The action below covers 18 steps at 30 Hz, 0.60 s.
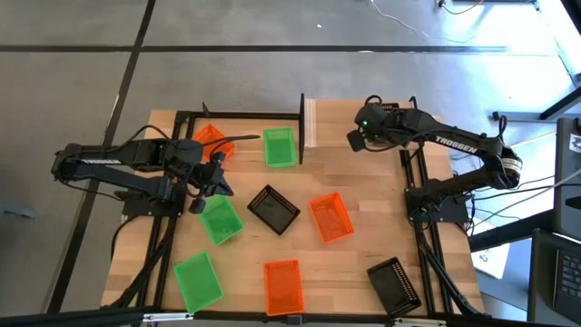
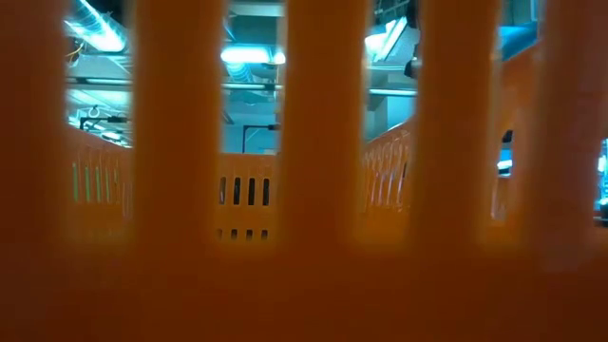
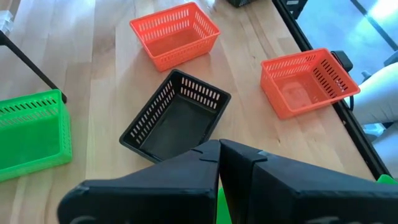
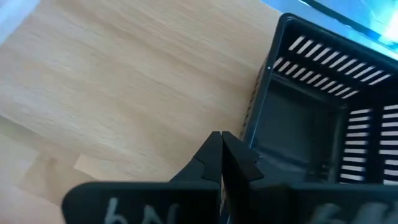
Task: Stack baskets on shelf by color
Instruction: Put the top right black bin on the shelf
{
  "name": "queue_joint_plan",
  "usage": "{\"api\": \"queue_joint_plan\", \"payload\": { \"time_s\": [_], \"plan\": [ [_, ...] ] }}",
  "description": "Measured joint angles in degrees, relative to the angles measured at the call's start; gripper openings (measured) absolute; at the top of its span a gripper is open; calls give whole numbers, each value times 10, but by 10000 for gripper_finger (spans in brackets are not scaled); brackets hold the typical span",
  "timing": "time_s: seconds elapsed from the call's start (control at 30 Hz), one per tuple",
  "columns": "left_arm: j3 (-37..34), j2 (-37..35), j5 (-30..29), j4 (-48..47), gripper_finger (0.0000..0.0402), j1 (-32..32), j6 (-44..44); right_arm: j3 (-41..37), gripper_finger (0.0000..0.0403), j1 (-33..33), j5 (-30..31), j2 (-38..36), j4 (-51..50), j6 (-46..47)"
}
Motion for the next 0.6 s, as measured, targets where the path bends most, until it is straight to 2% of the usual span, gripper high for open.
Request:
{"api": "queue_joint_plan", "payload": {
  "time_s": [0.17,0.37,0.6],
  "plan": [
    [0,0,0,0,0,0,0,0,0,0,-37,0,41,-22],
    [0,0,0,0,0,0,0,0,0,-10,-30,0,78,-17],
    [0,0,0,0,0,0,0,0,0,-30,-18,3,70,-15]
  ]
}}
